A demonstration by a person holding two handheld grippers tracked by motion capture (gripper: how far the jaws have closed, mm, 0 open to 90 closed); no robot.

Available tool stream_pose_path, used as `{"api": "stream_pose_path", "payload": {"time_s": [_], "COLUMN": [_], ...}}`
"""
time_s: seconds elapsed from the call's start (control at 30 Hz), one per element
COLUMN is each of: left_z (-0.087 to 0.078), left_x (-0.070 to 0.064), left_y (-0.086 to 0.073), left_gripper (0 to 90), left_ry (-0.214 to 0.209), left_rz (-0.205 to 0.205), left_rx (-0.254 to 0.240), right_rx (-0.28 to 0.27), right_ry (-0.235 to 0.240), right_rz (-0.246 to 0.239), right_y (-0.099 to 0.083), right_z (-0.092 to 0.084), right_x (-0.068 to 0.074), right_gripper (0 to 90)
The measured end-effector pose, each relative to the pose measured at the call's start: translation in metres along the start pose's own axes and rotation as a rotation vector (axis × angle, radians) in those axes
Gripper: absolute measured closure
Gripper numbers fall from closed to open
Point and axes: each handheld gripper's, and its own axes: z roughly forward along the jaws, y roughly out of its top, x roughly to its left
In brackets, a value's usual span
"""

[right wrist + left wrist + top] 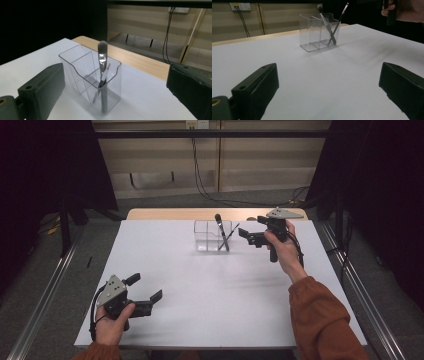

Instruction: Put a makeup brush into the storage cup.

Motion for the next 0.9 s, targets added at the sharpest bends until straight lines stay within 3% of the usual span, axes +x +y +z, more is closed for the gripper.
{"api": "stream_pose_path", "payload": {"time_s": [0.47, 0.9], "left_z": [-0.004, -0.007], "left_x": [-0.001, -0.001], "left_y": [0.001, 0.000], "left_gripper": [2.8, 2.8], "left_ry": [0.004, 0.011], "left_rz": [-0.003, 0.004], "left_rx": [-0.011, -0.015], "right_rx": [-0.007, -0.037], "right_ry": [-0.007, -0.012], "right_rz": [0.005, -0.022], "right_y": [-0.016, -0.024], "right_z": [-0.025, -0.052], "right_x": [0.007, 0.018], "right_gripper": [0.5, 0.6]}}
